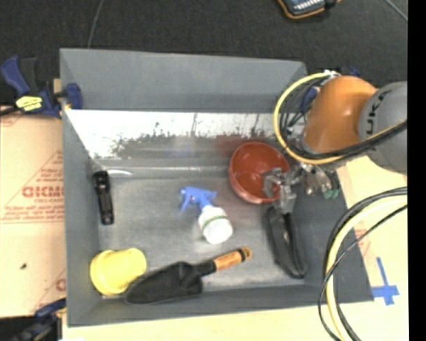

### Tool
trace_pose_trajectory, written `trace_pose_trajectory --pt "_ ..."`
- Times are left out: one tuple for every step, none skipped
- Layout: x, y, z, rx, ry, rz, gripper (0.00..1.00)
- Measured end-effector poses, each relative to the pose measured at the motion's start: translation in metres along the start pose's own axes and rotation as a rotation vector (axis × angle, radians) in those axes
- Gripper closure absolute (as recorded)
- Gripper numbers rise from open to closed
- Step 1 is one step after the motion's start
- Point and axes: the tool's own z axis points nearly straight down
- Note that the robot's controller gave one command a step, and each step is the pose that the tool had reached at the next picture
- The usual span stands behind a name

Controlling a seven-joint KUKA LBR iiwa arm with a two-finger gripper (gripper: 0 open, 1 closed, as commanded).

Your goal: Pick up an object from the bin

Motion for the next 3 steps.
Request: trace_pose_trajectory --pt "0.001 0.000 -0.003 0.000 0.000 0.000 1.00" --pt "0.002 0.001 -0.033 -0.003 0.006 0.001 1.00" --pt "0.001 -0.001 -0.068 0.000 0.002 0.002 1.00"
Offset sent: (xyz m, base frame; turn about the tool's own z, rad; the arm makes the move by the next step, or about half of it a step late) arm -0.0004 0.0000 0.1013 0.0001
